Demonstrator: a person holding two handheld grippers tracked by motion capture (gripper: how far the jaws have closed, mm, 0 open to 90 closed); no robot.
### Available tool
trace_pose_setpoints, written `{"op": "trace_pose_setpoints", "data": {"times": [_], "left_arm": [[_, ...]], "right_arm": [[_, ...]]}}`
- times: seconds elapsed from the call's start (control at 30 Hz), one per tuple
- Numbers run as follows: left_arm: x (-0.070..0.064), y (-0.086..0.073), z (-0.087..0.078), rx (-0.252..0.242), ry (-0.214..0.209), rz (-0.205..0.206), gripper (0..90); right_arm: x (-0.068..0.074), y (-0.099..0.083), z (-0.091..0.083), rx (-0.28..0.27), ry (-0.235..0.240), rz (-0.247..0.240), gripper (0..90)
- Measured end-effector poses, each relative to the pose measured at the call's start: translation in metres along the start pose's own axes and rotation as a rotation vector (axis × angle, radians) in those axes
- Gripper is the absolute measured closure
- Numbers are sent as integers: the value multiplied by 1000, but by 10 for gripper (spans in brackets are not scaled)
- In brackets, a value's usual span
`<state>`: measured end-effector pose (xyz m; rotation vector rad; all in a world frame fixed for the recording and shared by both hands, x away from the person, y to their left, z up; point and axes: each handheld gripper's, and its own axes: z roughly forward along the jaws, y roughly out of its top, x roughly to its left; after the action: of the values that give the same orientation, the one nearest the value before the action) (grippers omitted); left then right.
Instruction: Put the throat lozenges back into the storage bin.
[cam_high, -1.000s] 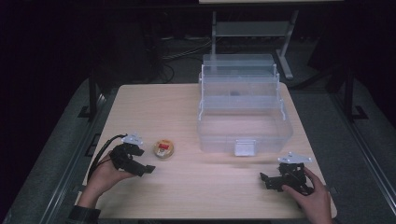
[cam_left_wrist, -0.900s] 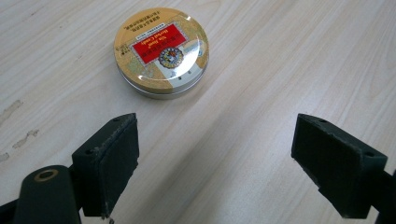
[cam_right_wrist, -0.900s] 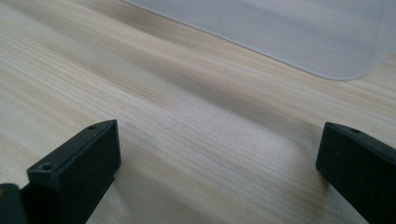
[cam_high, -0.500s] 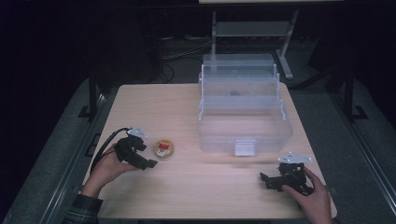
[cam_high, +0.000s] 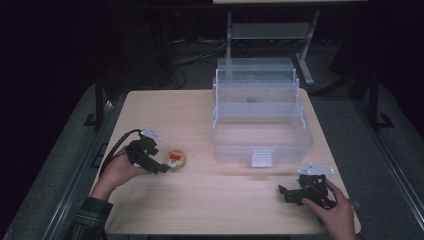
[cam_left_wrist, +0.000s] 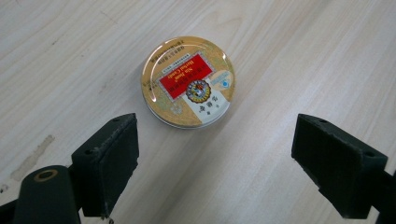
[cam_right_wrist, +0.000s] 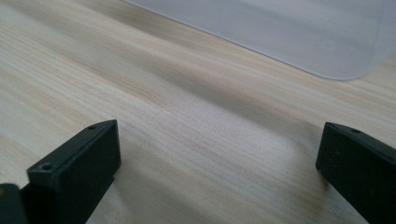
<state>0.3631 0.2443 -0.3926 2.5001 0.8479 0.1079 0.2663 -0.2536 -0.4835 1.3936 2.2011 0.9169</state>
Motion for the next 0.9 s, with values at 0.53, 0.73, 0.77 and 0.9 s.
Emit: {"op": "trace_pose_setpoints", "data": {"times": [0.53, 0.73, 0.77, 0.9], "left_arm": [[8, 22, 10, 46, 7, 17, 137], [10, 30, 19, 71, 8, 24, 134], [10, 31, 20, 80, 5, 27, 134], [10, 34, 27, 84, 0, 26, 134]], "right_arm": [[0, 0, 0, -1, 0, 1, 0], [0, 0, 0, 0, 0, 1, 0], [0, 0, 0, -1, 0, 1, 0], [0, 0, 0, -1, 0, 1, 0]]}}
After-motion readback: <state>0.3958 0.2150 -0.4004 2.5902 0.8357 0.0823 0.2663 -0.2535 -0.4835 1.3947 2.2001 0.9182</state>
